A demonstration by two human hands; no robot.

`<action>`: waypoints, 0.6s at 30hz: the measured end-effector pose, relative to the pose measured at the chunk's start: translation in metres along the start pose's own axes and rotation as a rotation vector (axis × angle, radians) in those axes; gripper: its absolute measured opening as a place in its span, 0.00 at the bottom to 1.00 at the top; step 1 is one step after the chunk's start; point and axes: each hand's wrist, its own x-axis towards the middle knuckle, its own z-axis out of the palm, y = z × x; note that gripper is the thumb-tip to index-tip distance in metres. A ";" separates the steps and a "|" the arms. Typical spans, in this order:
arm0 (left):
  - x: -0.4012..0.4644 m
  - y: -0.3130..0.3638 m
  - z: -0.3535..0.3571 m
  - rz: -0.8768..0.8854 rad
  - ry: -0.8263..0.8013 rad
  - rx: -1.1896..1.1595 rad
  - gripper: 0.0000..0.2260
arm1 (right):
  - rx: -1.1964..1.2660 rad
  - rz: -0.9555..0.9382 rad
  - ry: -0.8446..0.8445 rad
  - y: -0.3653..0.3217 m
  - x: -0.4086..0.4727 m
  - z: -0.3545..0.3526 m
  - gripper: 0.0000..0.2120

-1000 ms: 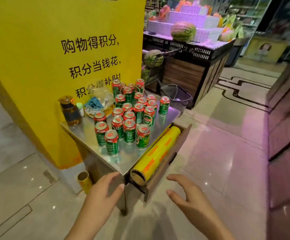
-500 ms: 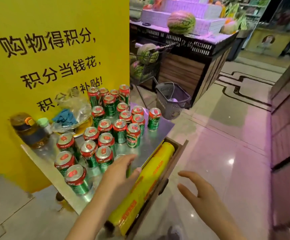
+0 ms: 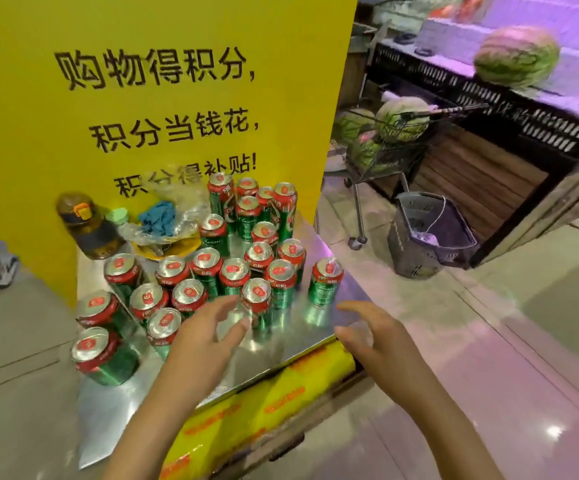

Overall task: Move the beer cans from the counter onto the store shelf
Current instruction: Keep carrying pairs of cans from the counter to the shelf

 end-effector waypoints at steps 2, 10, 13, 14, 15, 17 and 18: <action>0.006 0.003 -0.004 -0.037 0.048 0.009 0.18 | 0.046 -0.021 -0.022 0.002 0.029 -0.002 0.16; 0.078 0.000 -0.034 -0.099 0.158 0.065 0.18 | 0.175 -0.086 -0.132 0.002 0.137 -0.002 0.13; 0.125 -0.005 -0.034 -0.126 0.157 0.017 0.19 | 0.201 -0.005 -0.198 0.013 0.182 0.005 0.17; 0.141 -0.007 -0.033 -0.139 0.150 0.000 0.20 | 0.196 0.019 -0.215 0.020 0.200 0.008 0.20; 0.160 -0.009 -0.032 -0.159 0.135 -0.026 0.21 | 0.198 0.039 -0.228 0.027 0.218 0.012 0.22; 0.198 -0.018 -0.030 -0.198 0.101 -0.066 0.24 | 0.225 0.104 -0.256 0.039 0.253 0.019 0.29; 0.217 -0.024 -0.029 -0.214 0.090 -0.070 0.25 | 0.235 0.137 -0.258 0.044 0.269 0.023 0.32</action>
